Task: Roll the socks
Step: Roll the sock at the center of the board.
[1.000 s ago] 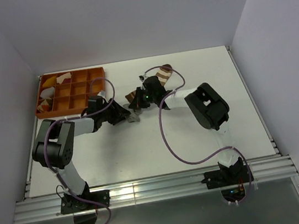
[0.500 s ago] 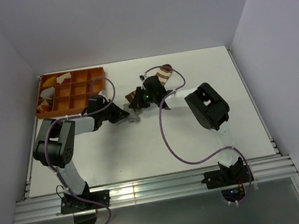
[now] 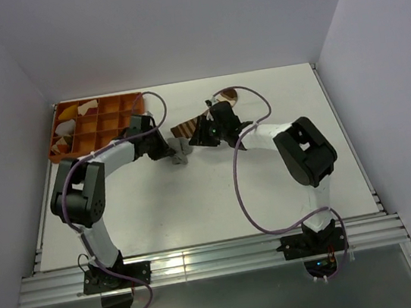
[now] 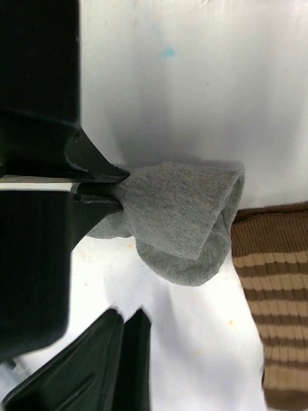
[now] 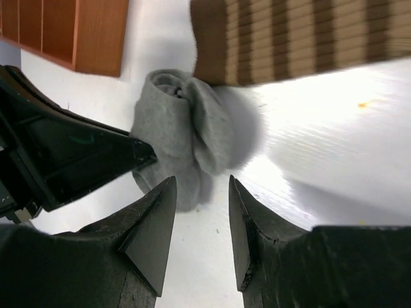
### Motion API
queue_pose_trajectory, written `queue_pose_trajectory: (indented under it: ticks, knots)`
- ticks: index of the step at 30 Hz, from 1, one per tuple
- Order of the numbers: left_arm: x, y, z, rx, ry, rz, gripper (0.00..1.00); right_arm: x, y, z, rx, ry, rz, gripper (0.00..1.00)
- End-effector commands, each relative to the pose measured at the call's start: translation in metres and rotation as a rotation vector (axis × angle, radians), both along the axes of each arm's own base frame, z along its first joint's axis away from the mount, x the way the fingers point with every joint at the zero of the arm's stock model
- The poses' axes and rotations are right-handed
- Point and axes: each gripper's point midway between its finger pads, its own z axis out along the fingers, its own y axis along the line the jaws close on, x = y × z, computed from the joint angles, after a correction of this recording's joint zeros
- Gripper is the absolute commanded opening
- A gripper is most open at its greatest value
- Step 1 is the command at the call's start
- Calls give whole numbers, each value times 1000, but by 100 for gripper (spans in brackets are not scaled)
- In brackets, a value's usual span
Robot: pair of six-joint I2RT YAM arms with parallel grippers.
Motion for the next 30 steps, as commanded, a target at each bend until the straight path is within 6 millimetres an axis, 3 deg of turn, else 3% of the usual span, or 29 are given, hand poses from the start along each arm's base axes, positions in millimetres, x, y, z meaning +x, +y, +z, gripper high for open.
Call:
queue_pose_trajectory:
  ticks: [1, 4, 5, 7, 10, 14, 21, 30]
  knots:
    - [-10, 22, -18, 252, 73, -30, 0, 9, -18, 15, -14, -46, -70, 45]
    - [-1, 10, -7, 337, 81, -86, 0, 10, -19, 10, -5, -27, -73, 45]
    - [-3, 12, -16, 395, 102, -103, 0, 11, -19, 10, 0, -24, -74, 45]
    - [5, 10, -12, 442, 95, -102, 0, 10, -18, 11, 17, -29, -77, 45]
    - [-2, 12, -22, 532, 141, -122, 0, 8, -15, 12, 52, -35, -71, 45]
    - [-7, 1, -21, 550, 128, -172, 0, 10, -7, 18, 110, -43, -65, 45]
    - [-20, -6, -27, 561, 130, -222, 0, 30, 6, 30, 155, -55, -86, 45]
    - [-16, -13, -25, 543, 120, -220, 0, 44, 28, 20, 175, -13, -66, 53]
